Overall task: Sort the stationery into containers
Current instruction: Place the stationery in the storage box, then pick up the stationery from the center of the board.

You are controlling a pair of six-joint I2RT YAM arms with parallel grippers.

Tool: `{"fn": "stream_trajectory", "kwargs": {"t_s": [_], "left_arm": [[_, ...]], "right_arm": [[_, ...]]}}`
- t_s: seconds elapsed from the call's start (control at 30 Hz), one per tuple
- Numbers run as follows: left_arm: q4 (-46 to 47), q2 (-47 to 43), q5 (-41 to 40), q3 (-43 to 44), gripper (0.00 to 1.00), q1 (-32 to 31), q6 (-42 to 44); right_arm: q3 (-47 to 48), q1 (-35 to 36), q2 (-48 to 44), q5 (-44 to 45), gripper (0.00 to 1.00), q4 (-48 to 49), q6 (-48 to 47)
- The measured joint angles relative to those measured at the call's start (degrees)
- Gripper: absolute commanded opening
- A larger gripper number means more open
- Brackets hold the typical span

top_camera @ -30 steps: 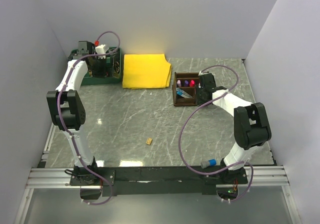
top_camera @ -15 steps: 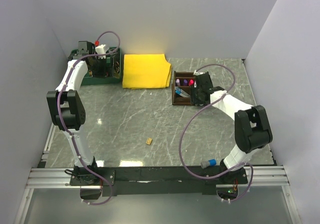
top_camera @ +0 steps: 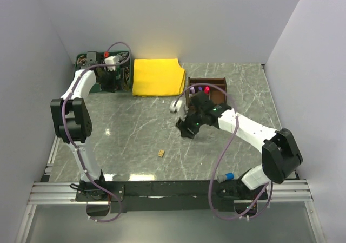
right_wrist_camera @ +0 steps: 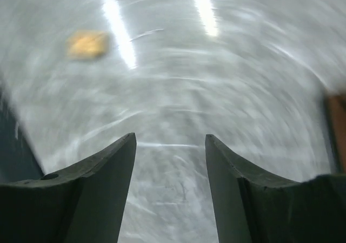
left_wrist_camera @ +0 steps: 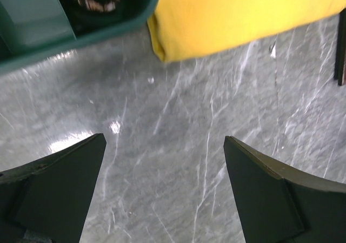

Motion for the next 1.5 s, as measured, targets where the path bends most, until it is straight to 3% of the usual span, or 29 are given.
{"fn": "stream_trajectory", "kwargs": {"t_s": [0.1,0.23,0.37,0.6,0.9,1.5], "left_arm": [[0.8,-2.5,-0.2,-4.3,0.99,0.0,0.0],[1.2,-6.6,-0.4,-8.9,0.99,0.0,0.0],[1.7,-10.9,-0.5,-12.8,0.99,0.0,0.2],[3.1,-15.5,-1.1,-16.9,0.99,0.5,0.3],[3.9,-15.6,-1.7,-17.3,0.99,3.0,0.2],[4.8,-15.9,-1.5,-19.0,0.99,4.7,-0.3]], "right_arm": [[2.7,3.9,2.1,-6.6,0.59,-6.3,-15.6],[14.4,4.8,11.8,-10.1,0.57,-14.6,-35.1],[25.1,7.5,21.6,-10.8,0.66,-20.0,-51.2],[27.0,14.9,27.2,-10.8,0.66,-27.6,-70.6],[27.7,16.7,30.4,-9.7,0.63,-32.2,-81.6],[30.8,19.4,34.9,-10.4,0.54,-33.3,-82.8]]}}
